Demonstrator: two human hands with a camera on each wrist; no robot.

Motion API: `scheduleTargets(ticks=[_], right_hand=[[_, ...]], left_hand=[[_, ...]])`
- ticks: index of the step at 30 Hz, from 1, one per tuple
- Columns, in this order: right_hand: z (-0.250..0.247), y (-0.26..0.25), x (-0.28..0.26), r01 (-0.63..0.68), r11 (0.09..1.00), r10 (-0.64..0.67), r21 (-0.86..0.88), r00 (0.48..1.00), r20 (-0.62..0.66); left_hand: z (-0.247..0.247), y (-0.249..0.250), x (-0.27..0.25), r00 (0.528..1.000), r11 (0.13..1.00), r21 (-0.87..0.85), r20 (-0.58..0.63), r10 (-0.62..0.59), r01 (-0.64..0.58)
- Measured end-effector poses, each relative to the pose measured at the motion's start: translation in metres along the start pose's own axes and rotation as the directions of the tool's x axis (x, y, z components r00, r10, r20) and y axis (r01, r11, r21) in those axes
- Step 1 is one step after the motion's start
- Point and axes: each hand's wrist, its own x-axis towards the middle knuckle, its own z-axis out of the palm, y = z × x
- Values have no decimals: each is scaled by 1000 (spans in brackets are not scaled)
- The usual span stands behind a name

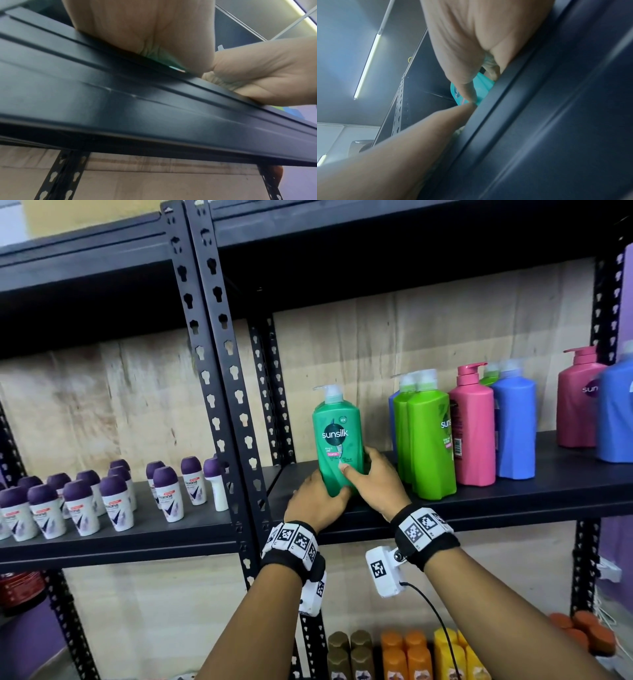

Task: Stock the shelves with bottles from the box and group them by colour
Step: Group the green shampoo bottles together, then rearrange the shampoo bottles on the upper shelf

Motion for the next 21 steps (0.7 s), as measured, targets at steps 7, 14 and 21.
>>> scheduleTargets(ticks=[7,14,21], right_hand=[[-27,-5,-23,152,988,-152,-27,988,-9],[-87,-25,-34,417,859,-412,-296,907,82],[-152,-41,-30,383,798,-427,-465,904,13]], left_hand=[[2,2,-11,956,999,-23,-292,39,-48],[-7,48,-11,939,989,-58,-328,107,-133],[-9,114,-4,900,952,-108,-373,228,-286]])
